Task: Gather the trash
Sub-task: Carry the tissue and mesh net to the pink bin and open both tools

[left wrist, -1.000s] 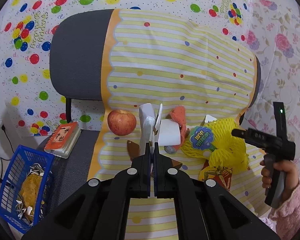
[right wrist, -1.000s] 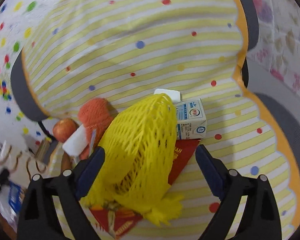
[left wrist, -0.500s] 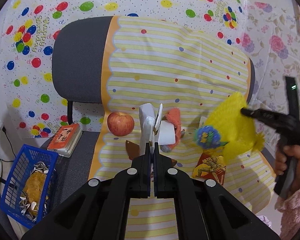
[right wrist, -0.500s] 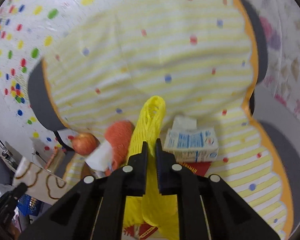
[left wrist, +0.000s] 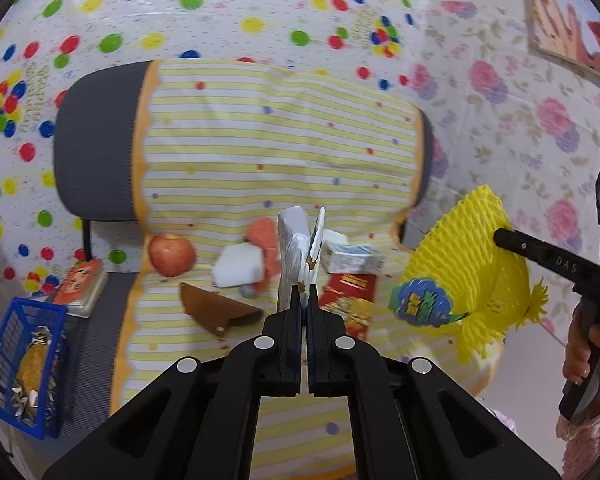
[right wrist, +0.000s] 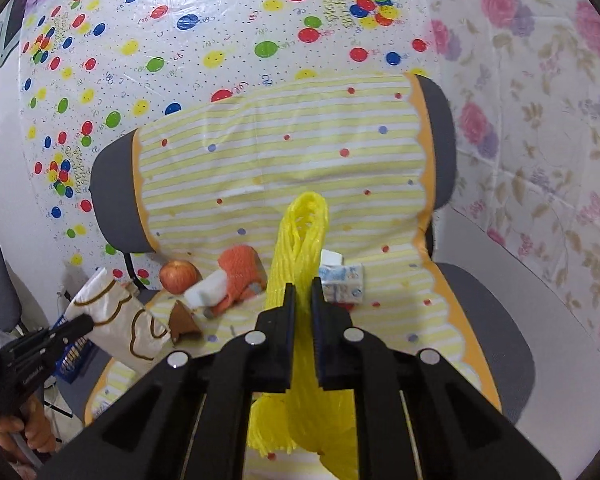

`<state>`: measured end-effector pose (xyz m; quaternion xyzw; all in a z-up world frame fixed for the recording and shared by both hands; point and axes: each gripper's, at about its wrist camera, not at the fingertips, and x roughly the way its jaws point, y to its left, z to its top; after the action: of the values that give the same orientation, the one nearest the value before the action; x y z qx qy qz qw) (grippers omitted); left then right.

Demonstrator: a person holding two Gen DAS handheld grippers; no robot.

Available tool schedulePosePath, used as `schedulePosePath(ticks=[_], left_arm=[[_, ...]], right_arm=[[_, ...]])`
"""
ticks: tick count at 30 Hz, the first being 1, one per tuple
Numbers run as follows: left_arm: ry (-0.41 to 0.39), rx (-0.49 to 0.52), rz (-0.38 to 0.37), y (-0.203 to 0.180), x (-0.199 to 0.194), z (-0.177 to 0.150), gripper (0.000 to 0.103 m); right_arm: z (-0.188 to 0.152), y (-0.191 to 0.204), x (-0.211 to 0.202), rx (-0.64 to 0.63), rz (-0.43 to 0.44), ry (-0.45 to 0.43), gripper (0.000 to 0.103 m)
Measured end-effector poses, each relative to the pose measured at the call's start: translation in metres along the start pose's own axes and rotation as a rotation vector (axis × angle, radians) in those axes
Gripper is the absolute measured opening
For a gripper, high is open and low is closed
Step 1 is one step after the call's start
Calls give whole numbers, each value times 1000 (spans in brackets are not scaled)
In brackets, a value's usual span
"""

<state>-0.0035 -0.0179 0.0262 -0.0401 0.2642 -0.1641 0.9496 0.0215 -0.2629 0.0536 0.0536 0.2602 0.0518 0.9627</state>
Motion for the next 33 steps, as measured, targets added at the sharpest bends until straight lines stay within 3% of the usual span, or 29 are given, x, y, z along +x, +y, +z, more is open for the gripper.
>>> schedulePosePath(ticks=[18,26,33], left_arm=[[51,214,-335,-150,3,-58,2],[124,289,-476,-200,2,-104,2],[187,354,-563,-236,8,-136,2]], right_arm=[[-106,-66,-109,82,-265,36,8],[-152,-83,-156,110,-420,57,8],[-195,-104,-172,169,-510,124,9]])
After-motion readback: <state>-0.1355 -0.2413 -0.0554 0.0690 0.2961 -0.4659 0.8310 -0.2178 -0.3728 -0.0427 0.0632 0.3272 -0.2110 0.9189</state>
